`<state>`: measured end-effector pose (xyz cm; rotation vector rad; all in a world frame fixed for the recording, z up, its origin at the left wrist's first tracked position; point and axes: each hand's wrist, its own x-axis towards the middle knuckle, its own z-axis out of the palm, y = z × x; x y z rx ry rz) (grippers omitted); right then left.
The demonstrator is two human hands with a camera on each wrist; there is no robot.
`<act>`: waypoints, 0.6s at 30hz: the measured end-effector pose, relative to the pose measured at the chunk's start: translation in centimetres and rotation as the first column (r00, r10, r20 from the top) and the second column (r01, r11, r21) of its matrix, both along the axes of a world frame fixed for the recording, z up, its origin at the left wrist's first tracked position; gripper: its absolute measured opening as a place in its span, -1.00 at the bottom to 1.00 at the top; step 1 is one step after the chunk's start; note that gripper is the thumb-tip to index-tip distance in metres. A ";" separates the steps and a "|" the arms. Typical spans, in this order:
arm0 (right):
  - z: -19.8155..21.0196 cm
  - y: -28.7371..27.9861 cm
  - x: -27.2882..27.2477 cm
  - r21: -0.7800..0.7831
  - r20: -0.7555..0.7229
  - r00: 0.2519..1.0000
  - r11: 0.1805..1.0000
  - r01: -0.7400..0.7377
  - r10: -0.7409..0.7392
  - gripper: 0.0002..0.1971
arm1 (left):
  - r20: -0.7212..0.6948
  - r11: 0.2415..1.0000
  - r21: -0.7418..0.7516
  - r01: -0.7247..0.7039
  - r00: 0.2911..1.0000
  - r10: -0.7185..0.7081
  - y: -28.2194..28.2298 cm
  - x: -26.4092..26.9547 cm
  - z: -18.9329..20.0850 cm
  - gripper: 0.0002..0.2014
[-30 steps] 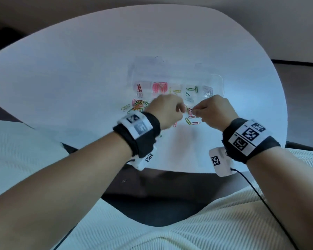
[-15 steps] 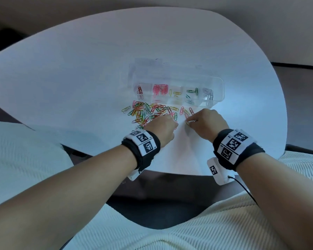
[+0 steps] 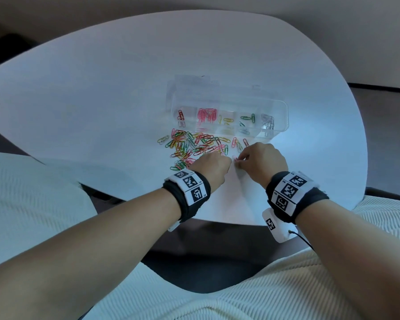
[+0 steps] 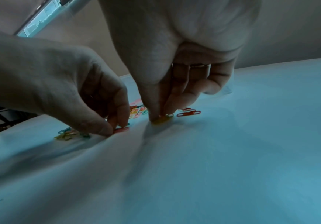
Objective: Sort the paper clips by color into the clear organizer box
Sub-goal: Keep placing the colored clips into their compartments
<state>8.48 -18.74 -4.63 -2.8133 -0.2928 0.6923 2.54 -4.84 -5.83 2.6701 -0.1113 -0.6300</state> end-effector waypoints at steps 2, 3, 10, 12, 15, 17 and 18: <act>-0.1 0.2 -0.1 -0.013 0.011 1.000 0.999 -0.029 0.029 -0.83 | -0.004 1.000 0.012 0.008 1.000 -0.008 -0.1 -0.1 0.1 -0.83; -0.1 0.2 -0.1 -0.016 0.017 0.999 0.999 -0.038 0.038 -0.83 | -0.001 1.000 0.018 0.011 1.000 -0.011 -0.1 -0.1 0.1 -0.83; 0.4 0.2 -0.2 0.159 -0.031 0.999 0.986 0.042 -0.037 -0.85 | 0.006 0.999 0.032 -0.023 1.000 0.023 0.2 0.1 0.0 -0.79; 0.8 0.3 0.3 0.293 -0.075 0.988 0.944 0.153 -0.137 -0.80 | 0.003 0.999 0.032 -0.015 1.000 0.015 0.3 0.2 0.0 -0.83; 1.7 0.4 0.8 0.448 -0.277 0.917 0.806 0.387 -0.287 -0.88 | 0.007 0.999 0.038 0.010 1.000 -0.011 0.3 0.1 0.1 -0.85; 2.0 0.4 0.7 0.526 -0.416 0.856 0.688 0.501 -0.306 -0.79 | 0.019 0.999 0.027 0.019 1.000 -0.020 0.3 -0.1 0.2 -0.85; 2.2 0.4 0.6 0.560 -0.463 0.836 0.633 0.534 -0.295 -0.70 | 0.022 1.000 0.015 0.021 1.000 -0.021 0.3 -0.1 0.3 -0.84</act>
